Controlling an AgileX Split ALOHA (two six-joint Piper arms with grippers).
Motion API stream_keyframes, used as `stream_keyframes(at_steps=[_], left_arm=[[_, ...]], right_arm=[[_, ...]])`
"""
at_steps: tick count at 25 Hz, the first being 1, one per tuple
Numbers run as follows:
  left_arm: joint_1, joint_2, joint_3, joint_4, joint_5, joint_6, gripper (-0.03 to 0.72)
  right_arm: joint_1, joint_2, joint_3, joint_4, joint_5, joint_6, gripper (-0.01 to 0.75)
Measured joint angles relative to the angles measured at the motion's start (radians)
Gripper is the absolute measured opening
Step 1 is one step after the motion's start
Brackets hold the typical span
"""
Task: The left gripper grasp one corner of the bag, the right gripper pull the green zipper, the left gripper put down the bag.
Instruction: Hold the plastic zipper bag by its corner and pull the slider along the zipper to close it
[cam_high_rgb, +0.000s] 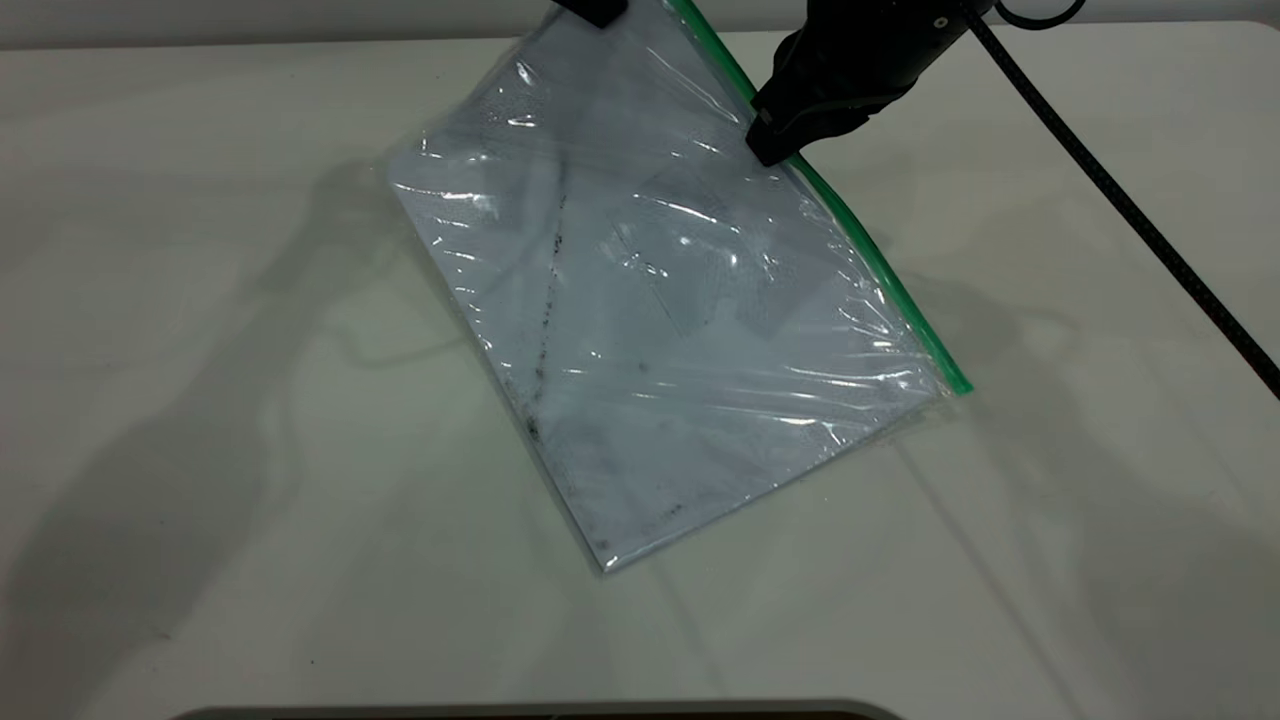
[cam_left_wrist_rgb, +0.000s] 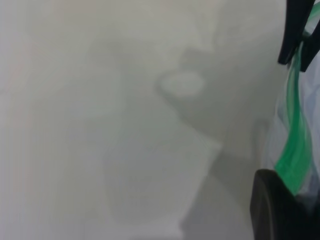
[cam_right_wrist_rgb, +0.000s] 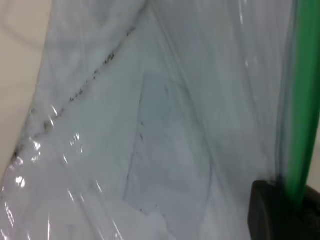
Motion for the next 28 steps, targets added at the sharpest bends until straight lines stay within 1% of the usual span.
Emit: stream_keyframes(at_steps=[5,11,19,23,28], left_arm=[[0.015,0.000,-0.003,-0.004,0.000,-0.005,0.053],[0.020,0.000,-0.003,-0.004,0.000,-0.018,0.053],[0.020,0.000,-0.004,0.014,0.000,-0.024,0.053],[0.020,0.000,-0.004,0.043,0.000,-0.041,0.053],[0.019,0.000,-0.004,0.071,0.000,-0.059,0.053]], right_arm=[[0.000,0.006,0.000,-0.064,0.008,0.049,0.032],[0.000,0.006,0.000,-0.202,0.046,0.168,0.033],[0.001,0.006,0.000,-0.389,0.133,0.340,0.035],[0.005,0.006,0.000,-0.451,0.166,0.405,0.037],[0.005,0.006,0.000,-0.515,0.233,0.465,0.037]])
